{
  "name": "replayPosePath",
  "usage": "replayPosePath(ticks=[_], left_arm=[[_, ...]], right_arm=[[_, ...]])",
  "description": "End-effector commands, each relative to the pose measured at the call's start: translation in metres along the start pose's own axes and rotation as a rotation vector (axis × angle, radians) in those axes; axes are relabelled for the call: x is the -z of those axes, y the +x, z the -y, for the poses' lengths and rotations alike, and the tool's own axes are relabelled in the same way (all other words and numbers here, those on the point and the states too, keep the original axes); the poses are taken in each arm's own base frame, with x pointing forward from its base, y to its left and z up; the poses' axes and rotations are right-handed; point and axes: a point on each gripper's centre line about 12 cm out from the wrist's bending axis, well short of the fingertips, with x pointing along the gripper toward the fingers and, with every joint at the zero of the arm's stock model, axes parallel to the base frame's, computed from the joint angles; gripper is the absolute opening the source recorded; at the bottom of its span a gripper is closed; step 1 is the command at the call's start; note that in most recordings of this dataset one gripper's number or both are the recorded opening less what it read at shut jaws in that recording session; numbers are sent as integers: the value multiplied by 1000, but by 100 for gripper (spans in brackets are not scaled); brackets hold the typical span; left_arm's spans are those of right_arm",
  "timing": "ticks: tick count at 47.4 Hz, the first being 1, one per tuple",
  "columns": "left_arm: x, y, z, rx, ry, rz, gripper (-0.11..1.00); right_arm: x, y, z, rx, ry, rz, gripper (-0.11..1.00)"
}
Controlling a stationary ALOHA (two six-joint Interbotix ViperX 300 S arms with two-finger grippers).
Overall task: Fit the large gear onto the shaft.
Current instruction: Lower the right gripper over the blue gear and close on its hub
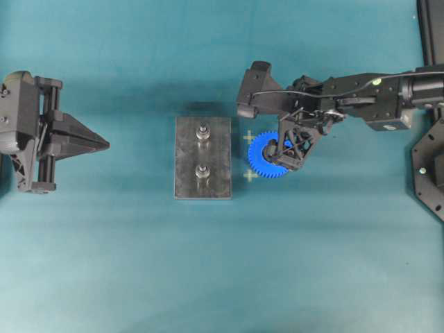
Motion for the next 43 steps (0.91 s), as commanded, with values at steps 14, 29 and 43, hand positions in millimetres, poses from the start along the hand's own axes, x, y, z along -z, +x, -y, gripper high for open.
replayPosePath(ticks=[14,29,43], left_arm=[[-9,-1,-1,-2,3,29,0],[-11,-1,-1,-2,1,34,0],[-12,-1,-1,-2,0,37,0]], right_arm=[[-9,-1,-2,-2,-3,11,89],[-7,8,-1,10,0,-79,88],[-9,5,-2,12,5,-101,55]])
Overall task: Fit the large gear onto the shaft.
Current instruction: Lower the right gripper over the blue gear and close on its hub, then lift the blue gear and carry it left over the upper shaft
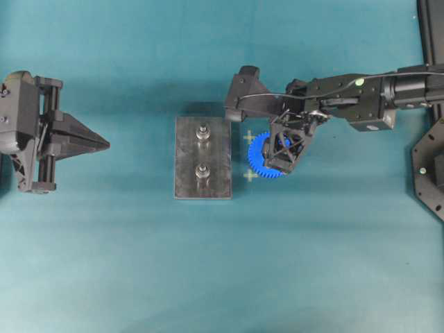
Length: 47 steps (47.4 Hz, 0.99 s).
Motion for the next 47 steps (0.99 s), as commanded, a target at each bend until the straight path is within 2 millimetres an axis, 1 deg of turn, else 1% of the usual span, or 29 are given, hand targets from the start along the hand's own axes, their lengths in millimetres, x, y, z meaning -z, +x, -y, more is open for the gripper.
replayPosePath(ticks=[1,2,6,14,24,35,41,47], left_arm=[[-12,-2,-1,-2,1,37,0],[-12,-2,-1,-2,1,37,0],[-13,-2,-1,-3,1,40,0],[-12,-2,-1,-3,1,38,0],[-13,-2,-1,-3,-2,43,0],[-15,-2,-1,-3,-3,57,0],[-16,-2,-1,-2,-4,61,0],[-15,-2,-1,-2,-4,60,0]], right_arm=[[-2,-3,3,6,13,-9,51],[-2,-3,4,6,15,-13,49],[-2,-5,3,7,15,-21,49],[-10,-12,2,3,20,4,49],[-26,-32,1,-2,27,46,49],[-53,-59,-1,-7,29,97,49],[-71,-74,-1,-11,35,139,49],[-87,-86,1,-14,41,175,49]])
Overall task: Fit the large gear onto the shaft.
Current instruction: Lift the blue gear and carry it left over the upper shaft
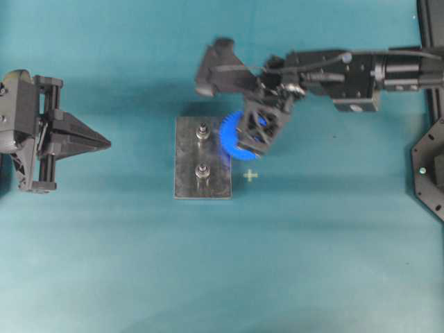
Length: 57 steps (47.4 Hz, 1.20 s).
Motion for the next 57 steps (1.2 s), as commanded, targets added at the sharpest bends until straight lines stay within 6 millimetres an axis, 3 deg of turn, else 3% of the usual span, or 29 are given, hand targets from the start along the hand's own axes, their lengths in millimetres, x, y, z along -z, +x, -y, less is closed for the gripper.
replayPosePath(ticks=[1,12,34,57], left_arm=[[-13,-2,0,-1,2,38,0],[-14,-2,-1,-2,0,44,0],[-14,-3,0,-1,-1,48,0],[-12,-3,0,-1,-1,48,0]], right_arm=[[-21,-23,1,-10,15,76,49],[-43,-27,-2,-12,14,94,49],[-67,-14,-9,-24,12,79,49],[-66,-10,-14,-21,3,34,49]])
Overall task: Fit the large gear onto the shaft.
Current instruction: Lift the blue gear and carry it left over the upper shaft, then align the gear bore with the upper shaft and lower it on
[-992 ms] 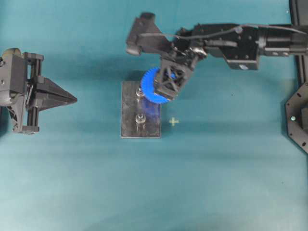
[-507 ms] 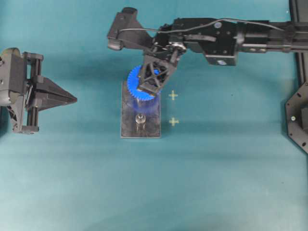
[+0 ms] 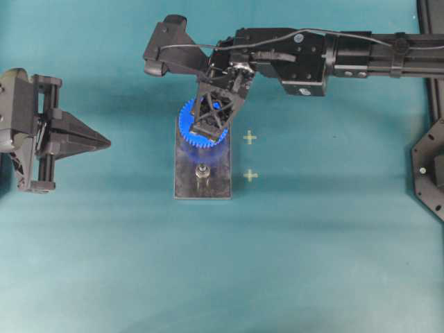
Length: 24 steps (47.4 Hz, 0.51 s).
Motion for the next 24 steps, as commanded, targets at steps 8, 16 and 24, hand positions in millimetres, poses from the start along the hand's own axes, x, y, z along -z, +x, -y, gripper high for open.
replayPosePath(ticks=[8,16,24], left_arm=[[-9,-1,0,-1,2,43,0],[-8,-1,0,-2,2,55,0],[-8,-1,0,-1,2,55,0]], right_arm=[[-11,-16,-6,-13,-5,54,49],[-11,-14,-7,-14,-1,49,49],[-11,-13,-7,-13,4,43,49]])
